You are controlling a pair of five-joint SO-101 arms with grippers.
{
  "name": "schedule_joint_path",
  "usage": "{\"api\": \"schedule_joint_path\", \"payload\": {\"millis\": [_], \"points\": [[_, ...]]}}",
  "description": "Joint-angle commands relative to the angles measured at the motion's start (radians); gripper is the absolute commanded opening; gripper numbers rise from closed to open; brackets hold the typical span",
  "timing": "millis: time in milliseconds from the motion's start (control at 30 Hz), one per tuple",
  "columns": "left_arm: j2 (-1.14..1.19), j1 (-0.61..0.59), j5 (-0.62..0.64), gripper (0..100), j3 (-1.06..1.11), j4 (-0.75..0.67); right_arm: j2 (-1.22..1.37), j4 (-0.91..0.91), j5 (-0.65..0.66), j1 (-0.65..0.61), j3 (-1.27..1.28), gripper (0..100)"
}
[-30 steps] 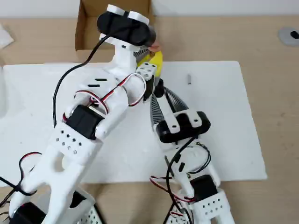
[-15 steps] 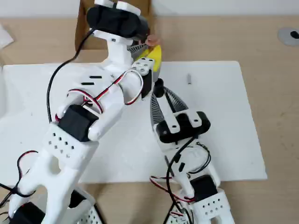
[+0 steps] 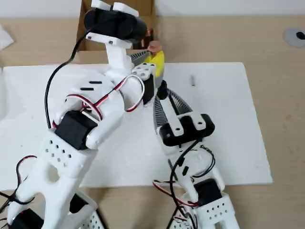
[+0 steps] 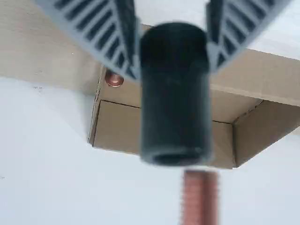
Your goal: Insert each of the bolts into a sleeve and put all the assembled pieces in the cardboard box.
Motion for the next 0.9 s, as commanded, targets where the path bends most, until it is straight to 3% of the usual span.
{"api": "schedule_joint_path", "payload": {"millis": [0, 867], "points": [[-0.042, 0.012, 0.000, 0, -0.040, -0.029, -0.105, 0.005, -0.011, -0.013, -0.002, 0.9], [-0.033, 0.014, -0.025, 0, 0.106, -0.169, -0.111, 0.018, -0.011, -0.015, -0.002, 0.9]]}}
